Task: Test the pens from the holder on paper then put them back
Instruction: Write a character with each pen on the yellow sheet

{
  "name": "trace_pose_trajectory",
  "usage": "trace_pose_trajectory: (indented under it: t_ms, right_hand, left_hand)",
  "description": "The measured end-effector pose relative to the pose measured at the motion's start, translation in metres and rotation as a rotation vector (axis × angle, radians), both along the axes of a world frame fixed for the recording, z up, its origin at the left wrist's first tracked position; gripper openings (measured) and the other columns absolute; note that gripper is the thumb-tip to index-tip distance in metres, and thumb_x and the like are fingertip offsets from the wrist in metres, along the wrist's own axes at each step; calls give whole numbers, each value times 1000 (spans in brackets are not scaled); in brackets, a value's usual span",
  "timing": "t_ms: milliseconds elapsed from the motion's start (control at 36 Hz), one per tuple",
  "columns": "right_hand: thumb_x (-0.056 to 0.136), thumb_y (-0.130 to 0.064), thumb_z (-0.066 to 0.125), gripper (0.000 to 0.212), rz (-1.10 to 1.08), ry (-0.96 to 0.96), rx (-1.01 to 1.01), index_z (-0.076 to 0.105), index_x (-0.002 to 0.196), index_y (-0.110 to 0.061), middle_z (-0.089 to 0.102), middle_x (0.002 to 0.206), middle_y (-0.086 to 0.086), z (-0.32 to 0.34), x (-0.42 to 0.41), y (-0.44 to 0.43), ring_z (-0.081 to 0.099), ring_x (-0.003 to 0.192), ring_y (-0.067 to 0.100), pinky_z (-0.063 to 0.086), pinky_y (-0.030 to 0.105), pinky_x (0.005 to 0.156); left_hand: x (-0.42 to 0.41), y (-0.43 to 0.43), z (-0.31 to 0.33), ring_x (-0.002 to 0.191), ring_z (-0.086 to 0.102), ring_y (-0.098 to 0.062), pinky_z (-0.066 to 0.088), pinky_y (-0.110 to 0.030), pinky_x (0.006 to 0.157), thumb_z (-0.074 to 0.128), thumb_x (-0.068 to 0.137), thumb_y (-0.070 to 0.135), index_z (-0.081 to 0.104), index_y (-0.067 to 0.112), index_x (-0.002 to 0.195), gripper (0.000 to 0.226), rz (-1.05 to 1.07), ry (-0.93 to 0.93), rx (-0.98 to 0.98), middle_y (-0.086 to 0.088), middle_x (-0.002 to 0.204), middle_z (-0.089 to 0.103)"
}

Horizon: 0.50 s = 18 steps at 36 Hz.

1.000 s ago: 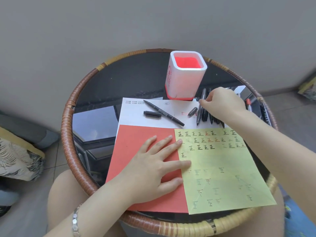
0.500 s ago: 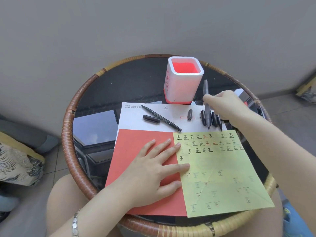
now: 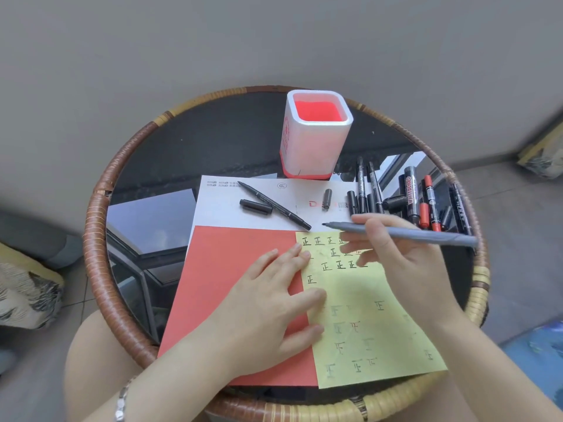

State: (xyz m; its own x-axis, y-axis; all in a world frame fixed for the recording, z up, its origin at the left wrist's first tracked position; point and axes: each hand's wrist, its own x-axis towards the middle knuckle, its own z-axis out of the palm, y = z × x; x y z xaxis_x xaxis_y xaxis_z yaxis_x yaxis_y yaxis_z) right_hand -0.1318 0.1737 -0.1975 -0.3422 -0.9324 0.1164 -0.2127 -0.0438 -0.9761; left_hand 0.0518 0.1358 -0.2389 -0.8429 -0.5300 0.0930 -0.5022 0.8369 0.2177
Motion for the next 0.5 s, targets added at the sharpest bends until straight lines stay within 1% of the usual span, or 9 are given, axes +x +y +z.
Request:
trace_pose_trajectory:
  t_ms: [56, 111, 194, 250, 306, 389, 444, 500]
  right_hand:
    - [81, -29, 52, 21, 19, -19, 24, 65, 90, -16, 74, 80, -5, -3, 3, 2, 71, 68, 14, 54, 22, 57]
    - [78, -29, 57, 18, 12, -1, 24, 65, 86, -14, 73, 80, -1, -5, 6, 3, 70, 67, 12, 54, 21, 55]
    - [71, -28, 66, 23, -36, 7, 21, 60, 72, -6, 67, 62, -1, -8, 9, 4, 61, 54, 3, 44, 11, 51]
    - [75, -20, 67, 22, -79, -23, 25, 55, 67, -4, 60, 53, -5, -11, 10, 4, 54, 47, -1, 39, 8, 48]
    - [81, -18, 64, 20, -106, -43, 40, 55, 67, -8, 61, 52, -5, -15, 12, 2, 54, 47, 1, 40, 10, 47]
    - [84, -20, 60, 15, -102, -87, 65, 60, 71, -11, 68, 59, -1, -19, 16, 1, 62, 53, 8, 46, 15, 48]
    - [81, -23, 63, 20, -117, -79, 79, 61, 69, -7, 69, 60, 2, -20, 20, -1, 63, 53, 8, 46, 14, 50]
    - [78, -28, 68, 30, -182, -40, 89, 59, 62, -4, 66, 53, 4, -22, 22, -3, 59, 47, 8, 45, 14, 50]
  left_hand:
    - [0, 1, -1, 130, 41, -27, 20, -39, 107, 42, 84, 51, 59, 33, 101, 31, 2, 2, 18, -16, 131, 53]
    - [0, 1, -3, 130, 42, -28, 21, -40, 106, 43, 84, 51, 60, 34, 105, 32, 3, 3, 19, -16, 131, 53]
    - [0, 0, -3, 129, 43, -27, 23, -41, 105, 44, 83, 50, 61, 36, 112, 36, 8, 24, 35, -16, 130, 53]
    - [0, 0, -3, 129, 43, -27, 23, -41, 105, 44, 82, 49, 61, 36, 113, 37, 9, 30, 47, -16, 131, 53]
    - [0, 0, -3, 130, 42, -26, 23, -41, 106, 44, 82, 50, 61, 37, 113, 37, 9, 34, 55, -15, 133, 51]
    - [0, 0, -4, 131, 40, -25, 22, -41, 106, 44, 82, 50, 61, 38, 113, 37, 9, 41, 69, -13, 136, 49]
    - [0, 0, -5, 132, 38, -25, 22, -41, 105, 45, 82, 50, 61, 38, 114, 38, 9, 39, 71, -10, 138, 48]
    - [0, 0, -5, 133, 37, -25, 22, -41, 106, 44, 82, 51, 61, 39, 114, 38, 9, 35, 72, -10, 139, 47]
